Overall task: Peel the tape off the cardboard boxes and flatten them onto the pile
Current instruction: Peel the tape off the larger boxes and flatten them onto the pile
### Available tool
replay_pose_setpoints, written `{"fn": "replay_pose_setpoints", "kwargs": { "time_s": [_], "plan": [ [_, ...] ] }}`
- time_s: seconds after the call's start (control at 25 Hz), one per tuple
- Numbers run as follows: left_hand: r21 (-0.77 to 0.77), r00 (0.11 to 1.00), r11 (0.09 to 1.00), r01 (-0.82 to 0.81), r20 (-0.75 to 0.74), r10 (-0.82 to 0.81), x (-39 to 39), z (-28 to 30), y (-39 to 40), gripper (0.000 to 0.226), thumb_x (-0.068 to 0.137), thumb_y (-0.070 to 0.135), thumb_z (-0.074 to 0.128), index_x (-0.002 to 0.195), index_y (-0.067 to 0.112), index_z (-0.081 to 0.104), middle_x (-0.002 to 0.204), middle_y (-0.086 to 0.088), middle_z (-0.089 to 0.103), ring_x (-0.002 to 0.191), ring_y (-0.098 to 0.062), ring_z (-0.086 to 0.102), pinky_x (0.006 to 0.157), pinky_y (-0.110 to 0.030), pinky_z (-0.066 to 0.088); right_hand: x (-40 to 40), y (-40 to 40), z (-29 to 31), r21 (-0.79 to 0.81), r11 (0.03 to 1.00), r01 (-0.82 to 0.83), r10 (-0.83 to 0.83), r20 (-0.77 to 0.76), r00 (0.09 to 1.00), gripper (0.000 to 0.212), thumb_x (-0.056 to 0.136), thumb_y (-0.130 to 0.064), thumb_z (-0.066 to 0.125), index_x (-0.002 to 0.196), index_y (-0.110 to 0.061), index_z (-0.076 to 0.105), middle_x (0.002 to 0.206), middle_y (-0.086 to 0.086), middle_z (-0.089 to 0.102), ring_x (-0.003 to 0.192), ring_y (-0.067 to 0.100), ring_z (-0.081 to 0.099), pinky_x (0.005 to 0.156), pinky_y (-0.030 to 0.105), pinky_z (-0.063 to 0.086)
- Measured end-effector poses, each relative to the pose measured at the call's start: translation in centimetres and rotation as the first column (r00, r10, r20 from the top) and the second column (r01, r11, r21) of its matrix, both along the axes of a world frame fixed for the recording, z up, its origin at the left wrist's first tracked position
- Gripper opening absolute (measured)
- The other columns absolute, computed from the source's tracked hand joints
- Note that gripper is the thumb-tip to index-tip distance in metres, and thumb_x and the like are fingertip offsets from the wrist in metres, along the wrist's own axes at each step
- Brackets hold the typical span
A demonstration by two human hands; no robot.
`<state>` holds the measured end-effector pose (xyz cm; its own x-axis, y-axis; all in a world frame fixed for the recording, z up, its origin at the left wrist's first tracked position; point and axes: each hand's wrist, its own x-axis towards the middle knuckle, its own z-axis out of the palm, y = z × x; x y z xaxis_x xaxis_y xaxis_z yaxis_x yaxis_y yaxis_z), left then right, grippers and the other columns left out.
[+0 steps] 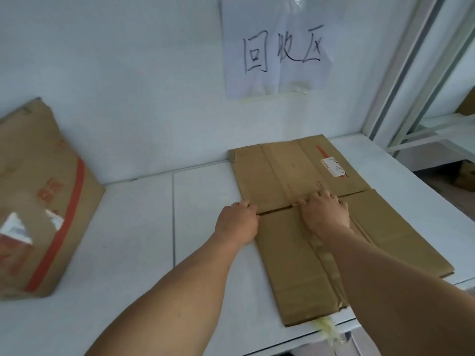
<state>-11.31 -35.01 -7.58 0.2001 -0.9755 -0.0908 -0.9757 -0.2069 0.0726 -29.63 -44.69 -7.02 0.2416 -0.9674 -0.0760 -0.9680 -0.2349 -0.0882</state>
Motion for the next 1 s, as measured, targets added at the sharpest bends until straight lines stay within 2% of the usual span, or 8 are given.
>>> {"fn": "replay_pose_setpoints", "kwargs": {
  "time_s": [0.12,0.24,0.48,0.56,0.64,0.8,0.88,1.0],
  "plan": [
    [0.014,0.990,1.000,0.004,0.143,-0.006,3.9,1.8,6.6,0.033,0.104,0.027,0.031,0.119,0.011,0.056,0.122,-0.008,0.056,0.105,-0.030,0.055,0.074,-0.034,0.029,3.7,3.9,2.4,-0.080,0.988,-0.132,0.131,-0.021,0.991,0.034,0.099,-0.028,0.034,0.116,-0.017,0.062,0.124,0.007,0.058,0.117,0.027,0.051,0.097,0.040,0.037],
    [-0.038,0.973,0.997,-0.070,0.217,0.076,8.5,2.9,14.0,0.031,0.103,0.025,0.032,0.117,0.014,0.057,0.118,-0.005,0.058,0.101,-0.027,0.058,0.072,-0.033,0.030,9.1,9.4,4.5,-0.086,0.962,-0.260,0.259,-0.025,0.966,0.033,0.097,-0.024,0.037,0.117,-0.018,0.062,0.122,0.008,0.058,0.116,0.029,0.053,0.094,0.039,0.040],
    [-0.387,0.944,0.875,-0.292,0.032,0.329,16.5,6.4,26.3,0.027,0.099,0.025,0.039,0.100,0.016,0.064,0.103,0.003,0.063,0.082,-0.022,0.060,0.063,-0.033,0.047,20.9,21.6,7.0,-0.059,0.869,-0.492,0.493,0.011,0.870,0.034,0.101,-0.030,0.033,0.123,-0.017,0.056,0.123,0.006,0.055,0.115,0.026,0.052,0.094,0.039,0.040],
    [-0.575,0.918,0.738,-0.353,-0.063,0.390,18.2,8.0,29.3,0.021,0.096,0.027,0.045,0.088,0.016,0.062,0.090,0.005,0.061,0.069,-0.021,0.056,0.055,-0.031,0.040,24.2,24.7,8.0,-0.029,0.866,-0.499,0.498,0.120,0.859,0.038,0.103,-0.035,0.031,0.127,-0.019,0.056,0.126,0.006,0.055,0.116,0.026,0.052,0.094,0.038,0.041],
    [-0.721,0.848,0.497,-0.483,-0.242,0.472,19.4,9.4,31.8,0.020,0.096,0.032,0.049,0.087,0.016,0.056,0.083,0.002,0.056,0.064,-0.021,0.050,0.056,-0.031,0.038,27.3,27.6,9.0,0.009,0.860,-0.511,0.487,0.290,0.824,0.044,0.103,-0.042,0.030,0.136,-0.021,0.051,0.134,0.004,0.052,0.121,0.026,0.051,0.096,0.037,0.042],
    [-0.614,0.525,-0.050,-0.788,-0.712,0.465,22.8,11.1,34.5,0.040,0.096,0.037,0.053,0.118,0.004,0.054,0.124,-0.013,0.051,0.112,-0.028,0.048,0.094,-0.037,0.040,31.8,32.5,11.2,0.137,0.819,-0.557,0.316,0.703,0.637,0.067,0.095,-0.066,0.032,0.151,-0.029,0.030,0.153,-0.001,0.038,0.135,0.021,0.043,0.105,0.038,0.038],
    [-0.453,0.392,-0.136,-0.881,-0.860,0.326,25.0,12.0,35.4,0.057,0.098,0.041,0.050,0.140,0.003,0.040,0.150,-0.013,0.034,0.135,-0.028,0.036,0.109,-0.036,0.030,33.2,34.3,12.1,0.190,0.783,-0.592,0.224,0.803,0.553,0.078,0.088,-0.075,0.036,0.153,-0.034,0.022,0.156,-0.001,0.033,0.140,0.021,0.037,0.110,0.041,0.035],
    [-0.308,0.278,-0.115,-0.944,-0.934,0.224,27.3,12.9,35.9,0.077,0.096,0.060,0.035,0.154,0.013,0.017,0.157,-0.005,0.030,0.143,-0.026,0.030,0.114,-0.043,0.027,34.7,35.6,13.1,0.250,0.751,-0.611,0.137,0.847,0.514,0.089,0.082,-0.080,0.042,0.154,-0.036,0.015,0.157,0.003,0.033,0.142,0.025,0.035,0.112,0.043,0.033]
  ]
}}
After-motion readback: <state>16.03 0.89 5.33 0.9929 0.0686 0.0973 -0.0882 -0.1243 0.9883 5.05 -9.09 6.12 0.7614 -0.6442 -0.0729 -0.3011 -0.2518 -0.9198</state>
